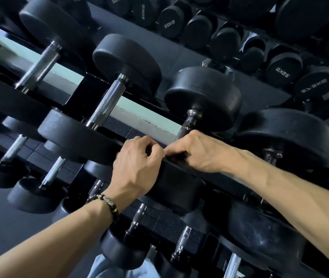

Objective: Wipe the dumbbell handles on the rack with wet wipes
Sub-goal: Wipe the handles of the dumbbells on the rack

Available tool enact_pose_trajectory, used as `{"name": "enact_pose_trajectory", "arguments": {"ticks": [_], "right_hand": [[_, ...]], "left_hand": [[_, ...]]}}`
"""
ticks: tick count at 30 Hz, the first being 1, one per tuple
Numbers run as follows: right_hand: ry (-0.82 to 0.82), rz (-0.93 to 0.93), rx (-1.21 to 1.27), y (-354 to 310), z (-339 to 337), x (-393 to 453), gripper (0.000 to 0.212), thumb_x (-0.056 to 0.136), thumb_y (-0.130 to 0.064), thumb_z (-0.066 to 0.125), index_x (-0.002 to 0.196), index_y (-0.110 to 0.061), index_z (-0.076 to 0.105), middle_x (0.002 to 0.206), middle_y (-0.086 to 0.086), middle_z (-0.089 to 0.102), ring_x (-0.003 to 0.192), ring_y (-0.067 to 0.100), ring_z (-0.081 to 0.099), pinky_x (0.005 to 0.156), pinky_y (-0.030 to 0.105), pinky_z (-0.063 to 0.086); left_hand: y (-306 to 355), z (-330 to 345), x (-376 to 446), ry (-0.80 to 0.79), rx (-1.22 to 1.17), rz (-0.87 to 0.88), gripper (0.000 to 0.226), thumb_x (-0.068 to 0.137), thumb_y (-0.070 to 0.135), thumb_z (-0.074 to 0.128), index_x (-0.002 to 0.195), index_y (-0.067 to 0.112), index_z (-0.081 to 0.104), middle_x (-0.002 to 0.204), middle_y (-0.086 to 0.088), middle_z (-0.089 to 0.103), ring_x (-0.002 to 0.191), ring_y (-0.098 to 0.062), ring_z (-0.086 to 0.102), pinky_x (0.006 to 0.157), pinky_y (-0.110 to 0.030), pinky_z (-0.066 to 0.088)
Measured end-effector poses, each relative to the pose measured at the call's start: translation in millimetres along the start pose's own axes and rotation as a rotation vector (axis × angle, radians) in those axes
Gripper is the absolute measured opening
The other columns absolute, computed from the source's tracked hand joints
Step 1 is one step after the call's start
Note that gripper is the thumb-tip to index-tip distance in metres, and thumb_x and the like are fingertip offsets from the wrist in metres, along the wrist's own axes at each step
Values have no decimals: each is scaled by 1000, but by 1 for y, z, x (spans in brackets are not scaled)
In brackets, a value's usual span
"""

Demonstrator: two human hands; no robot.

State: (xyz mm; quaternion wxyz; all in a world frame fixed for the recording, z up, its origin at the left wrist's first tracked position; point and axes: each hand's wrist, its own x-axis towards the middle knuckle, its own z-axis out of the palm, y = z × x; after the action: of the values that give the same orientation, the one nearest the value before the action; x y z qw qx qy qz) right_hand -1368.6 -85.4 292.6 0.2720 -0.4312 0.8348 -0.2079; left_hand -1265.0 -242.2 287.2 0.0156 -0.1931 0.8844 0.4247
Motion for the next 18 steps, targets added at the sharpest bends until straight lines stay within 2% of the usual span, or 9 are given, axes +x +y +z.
{"name": "enact_pose_trajectory", "arguments": {"ticks": [3,4,6,7,8,10,12,16,18], "right_hand": [[177,-2,-28,9,-4,4,15,90,-9,57,87,-10,71,81,4,72,72,15,68,70,38,57],[135,-2,-21,6,-2,3,18,86,-5,55,87,-14,70,85,1,73,77,15,68,72,36,56],[23,-5,13,0,8,-5,39,78,3,54,104,-20,73,102,-9,74,93,9,68,85,28,53],[42,-10,30,-1,10,-10,40,79,5,56,107,-19,73,107,-12,73,95,8,67,89,25,52],[128,-24,37,2,12,-15,34,81,7,59,103,-16,74,109,-13,72,96,7,66,90,24,52],[472,10,5,10,15,-23,22,85,9,64,89,-9,77,118,-6,69,104,11,65,91,26,55],[773,217,77,11,19,-30,20,85,6,68,89,-10,78,117,-3,61,96,6,61,87,15,52],[995,566,421,-6,25,-32,19,90,-12,73,108,-19,74,96,-14,67,90,2,65,84,19,54],[1093,675,528,-7,23,-18,7,93,-22,71,96,-20,77,76,-22,66,74,-3,63,75,17,51]], "left_hand": [[-1,1,0,6,1,7,42,81,40,34,82,12,66,87,2,63,84,-17,56,80,-46,49],[-1,1,0,4,1,7,42,81,41,34,82,13,65,87,2,63,85,-17,56,80,-46,49],[-1,1,1,-6,4,7,40,82,41,33,81,18,65,88,5,62,86,-16,56,82,-45,48],[-1,1,0,-10,1,8,39,82,41,33,81,19,65,88,6,62,86,-15,55,81,-44,48],[-1,0,0,-11,-4,11,39,82,41,33,81,18,65,88,6,62,86,-13,55,80,-44,48],[0,0,-1,-15,-10,17,40,82,41,33,81,16,66,88,5,62,85,-12,55,78,-43,49],[1,-1,-1,-20,-10,20,42,81,42,33,82,16,66,90,6,62,85,-11,55,77,-41,49],[2,-2,0,-36,-3,23,45,80,43,31,85,17,68,93,6,62,87,-13,55,78,-41,48],[2,-3,0,-38,1,25,46,79,43,31,85,16,68,92,5,61,88,-15,56,79,-42,48]]}}
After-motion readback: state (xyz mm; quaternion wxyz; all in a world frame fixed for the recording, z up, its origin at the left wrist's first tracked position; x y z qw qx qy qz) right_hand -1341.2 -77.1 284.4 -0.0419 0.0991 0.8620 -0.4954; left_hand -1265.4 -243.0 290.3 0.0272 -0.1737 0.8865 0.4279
